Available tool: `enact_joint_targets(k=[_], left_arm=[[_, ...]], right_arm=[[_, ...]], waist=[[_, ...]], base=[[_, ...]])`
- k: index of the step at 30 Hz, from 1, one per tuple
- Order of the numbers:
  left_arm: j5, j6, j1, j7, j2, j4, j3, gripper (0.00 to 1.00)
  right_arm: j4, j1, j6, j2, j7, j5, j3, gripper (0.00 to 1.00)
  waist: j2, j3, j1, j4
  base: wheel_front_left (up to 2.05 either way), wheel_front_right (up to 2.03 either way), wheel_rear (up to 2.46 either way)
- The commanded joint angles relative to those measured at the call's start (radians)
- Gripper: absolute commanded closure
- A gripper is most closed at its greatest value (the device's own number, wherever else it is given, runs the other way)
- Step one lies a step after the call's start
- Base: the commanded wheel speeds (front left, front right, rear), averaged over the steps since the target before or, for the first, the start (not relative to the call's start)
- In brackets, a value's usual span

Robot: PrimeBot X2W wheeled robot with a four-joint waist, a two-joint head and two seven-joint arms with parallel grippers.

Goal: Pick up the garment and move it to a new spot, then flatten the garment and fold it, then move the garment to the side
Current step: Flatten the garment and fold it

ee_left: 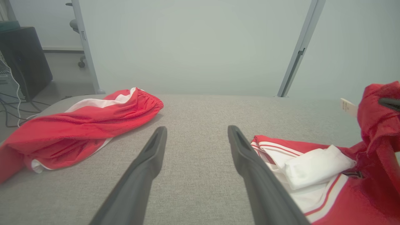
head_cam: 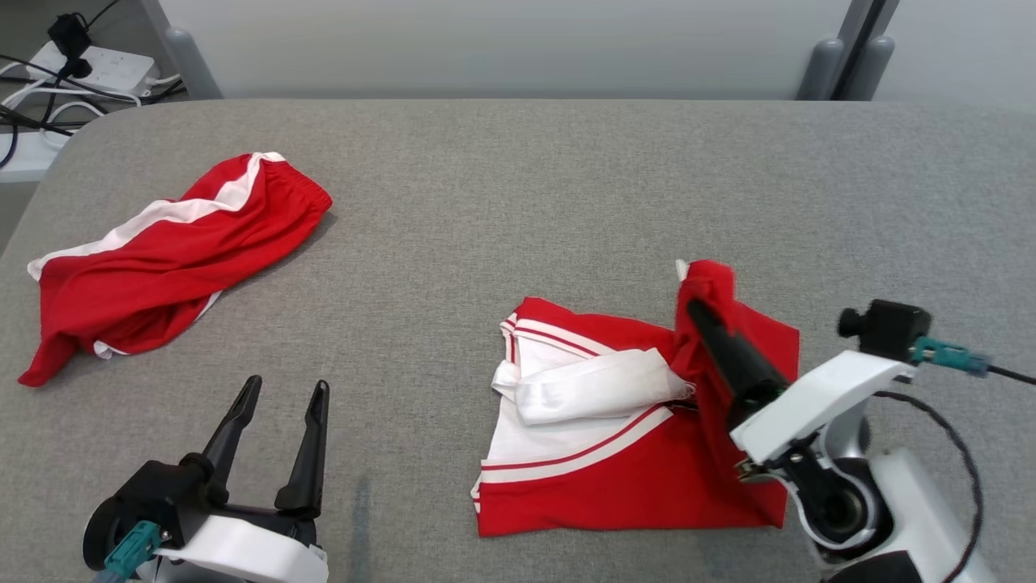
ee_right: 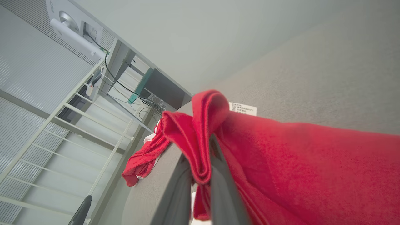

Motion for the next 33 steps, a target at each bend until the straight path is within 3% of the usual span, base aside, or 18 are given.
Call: enact_joint_targets(k=[1,8,9,10,11,12,20,24,29,33], left_arm=[[0.013,-0.010,-0.059,-0.002,0.024,-0.017,0.035,0.00],[0.014,-0.017,-0.071,0.006,0.017,-0.008,0.017,0.00],[0.014,-0.017,-0.074,0.007,0.015,-0.006,0.015,0.00],[0.013,-0.018,-0.077,0.007,0.012,-0.005,0.014,0.00],[0.012,-0.017,-0.079,0.007,0.011,-0.003,0.013,0.00],[0.012,-0.018,-0.080,0.007,0.009,-0.001,0.013,0.00],[0.011,-0.022,-0.087,0.003,-0.001,0.014,0.007,0.00],[0.011,-0.025,-0.092,0.001,-0.004,0.022,0.009,0.00],[0.012,-0.024,-0.089,-0.003,0.001,0.024,0.024,0.00],[0.013,-0.016,-0.078,-0.006,0.009,0.016,0.041,0.00]], right_arm=[[0.005,-0.042,0.000,0.007,-0.033,0.026,0.064,1.00],[0.189,-0.114,0.000,0.008,-0.155,0.077,0.243,1.00],[0.216,-0.126,0.000,0.008,-0.169,0.093,0.267,0.95],[0.241,-0.138,0.000,0.008,-0.184,0.103,0.294,0.79],[0.261,-0.148,0.000,0.008,-0.193,0.125,0.320,0.35],[0.275,-0.158,0.000,0.008,-0.201,0.148,0.350,0.00],[0.305,-0.244,0.000,0.008,-0.290,0.288,0.537,0.00],[0.273,-0.285,0.000,0.002,-0.381,0.231,0.558,0.00],[0.223,-0.270,0.000,-0.111,-0.457,0.062,0.452,0.00],[0.135,-0.189,0.000,-0.189,-0.462,-0.139,0.256,0.00]], waist=[[-0.0001,-0.001,0.0000,0.017],[-0.0001,0.002,0.0000,0.063],[-0.0001,0.004,0.0000,0.071],[-0.0001,0.007,0.0000,0.076],[-0.0001,0.008,0.0000,0.079],[-0.0001,0.010,0.0000,0.082],[-0.0001,0.025,0.0000,0.084],[-0.0001,0.022,0.0000,0.077],[-0.0001,0.008,0.0000,0.059],[-0.0001,0.000,0.0000,0.038]], base=[[0.00,0.00,0.00],[0.00,0.00,0.00],[0.00,0.00,0.00],[0.00,0.00,0.00],[0.00,0.00,0.00],[0.00,0.00,0.00],[0.00,0.00,0.00],[0.00,0.00,0.00],[0.00,0.00,0.00],[0.00,0.00,0.00]])
